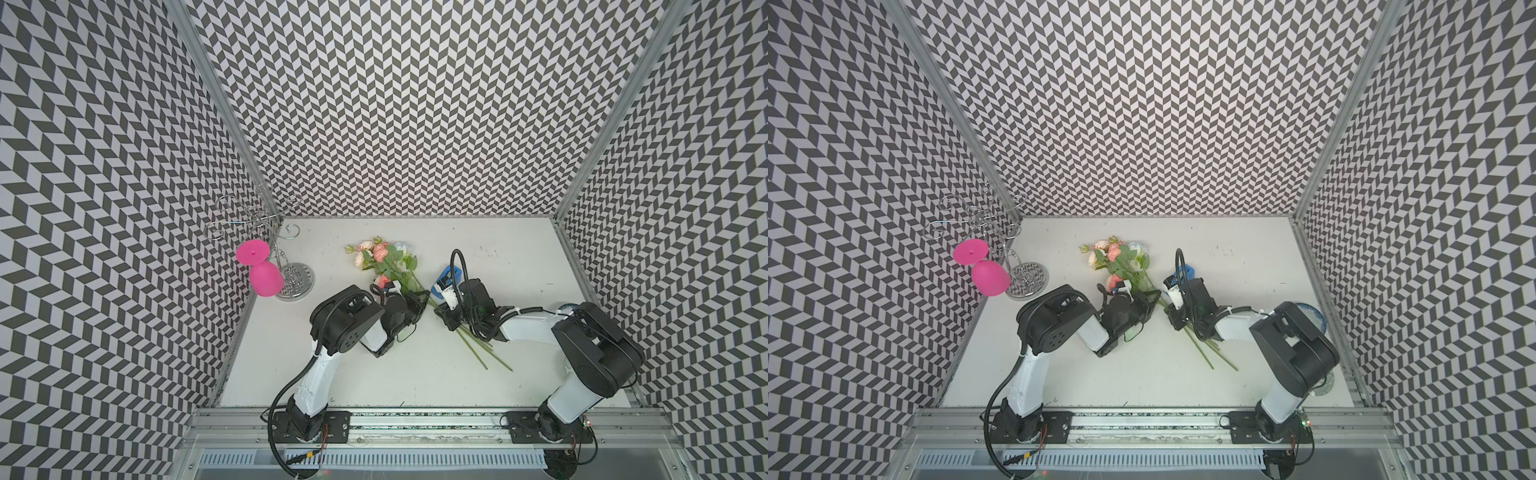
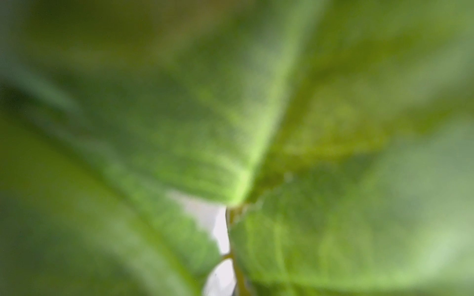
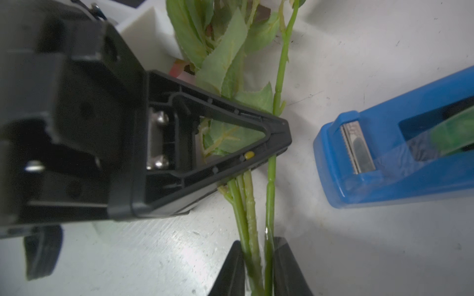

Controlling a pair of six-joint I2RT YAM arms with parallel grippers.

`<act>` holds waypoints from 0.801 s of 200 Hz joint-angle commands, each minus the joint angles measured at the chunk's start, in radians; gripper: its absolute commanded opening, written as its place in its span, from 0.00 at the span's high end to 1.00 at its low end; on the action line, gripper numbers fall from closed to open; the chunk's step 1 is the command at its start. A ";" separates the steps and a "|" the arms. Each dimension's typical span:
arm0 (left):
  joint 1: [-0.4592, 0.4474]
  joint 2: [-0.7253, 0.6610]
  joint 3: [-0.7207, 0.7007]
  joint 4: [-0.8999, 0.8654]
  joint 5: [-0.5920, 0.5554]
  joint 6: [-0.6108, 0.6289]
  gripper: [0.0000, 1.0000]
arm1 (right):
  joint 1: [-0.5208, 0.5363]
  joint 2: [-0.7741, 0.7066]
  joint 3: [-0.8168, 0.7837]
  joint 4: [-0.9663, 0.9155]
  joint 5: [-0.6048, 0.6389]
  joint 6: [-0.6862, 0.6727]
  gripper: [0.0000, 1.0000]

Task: Wrap bouquets with tape
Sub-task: Wrap the tape around the bouquet.

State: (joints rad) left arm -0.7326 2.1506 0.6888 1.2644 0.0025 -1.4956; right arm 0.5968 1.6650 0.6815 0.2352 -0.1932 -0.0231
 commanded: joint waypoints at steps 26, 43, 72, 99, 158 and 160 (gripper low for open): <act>-0.012 0.003 -0.018 0.022 0.026 -0.025 1.00 | 0.036 0.013 0.000 0.050 0.112 -0.014 1.00; -0.010 0.006 -0.025 0.033 0.020 -0.026 1.00 | 0.049 0.008 0.015 0.031 0.140 -0.023 1.00; -0.011 0.008 -0.020 0.025 0.030 -0.012 0.95 | 0.058 0.006 0.028 0.017 0.169 -0.026 1.00; -0.010 -0.023 -0.015 -0.071 0.020 0.032 0.69 | 0.075 -0.015 0.023 0.025 0.199 -0.034 1.00; -0.005 -0.040 0.090 -0.357 0.044 0.121 0.33 | 0.166 -0.025 0.038 0.032 0.303 -0.103 1.00; -0.005 -0.039 0.094 -0.357 0.047 0.124 0.33 | 0.168 -0.023 0.040 0.030 0.303 -0.103 1.00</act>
State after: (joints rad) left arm -0.7353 2.0995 0.7628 1.0683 0.0380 -1.4330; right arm 0.7345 1.6680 0.6933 0.2298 0.0650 -0.0875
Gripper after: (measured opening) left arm 0.669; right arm 0.084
